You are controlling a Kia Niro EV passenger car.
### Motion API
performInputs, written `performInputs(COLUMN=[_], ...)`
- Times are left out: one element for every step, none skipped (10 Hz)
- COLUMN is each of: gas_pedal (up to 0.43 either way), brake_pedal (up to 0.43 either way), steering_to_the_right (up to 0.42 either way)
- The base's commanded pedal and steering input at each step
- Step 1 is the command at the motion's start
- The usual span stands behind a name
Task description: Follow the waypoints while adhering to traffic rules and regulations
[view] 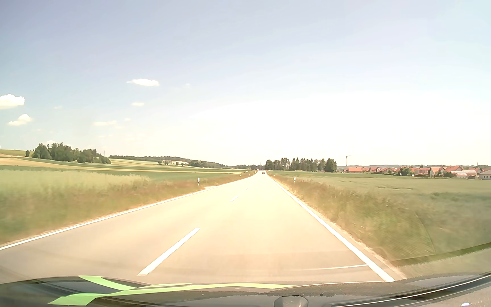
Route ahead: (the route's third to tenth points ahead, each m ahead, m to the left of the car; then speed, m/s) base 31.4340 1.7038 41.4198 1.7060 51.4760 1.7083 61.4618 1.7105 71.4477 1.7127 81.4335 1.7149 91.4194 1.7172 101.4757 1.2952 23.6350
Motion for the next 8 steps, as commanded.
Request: performInputs(gas_pedal=[0.24,0.24,0.24,0.24,0.24,0.24,0.24,0.24], brake_pedal=[0.0,0.0,0.0,0.0,0.0,0.0,0.0,0.0], steering_to_the_right=[0.001,0.0,-0.001,-0.001,-0.001,-0.001,-0.001,-0.001])
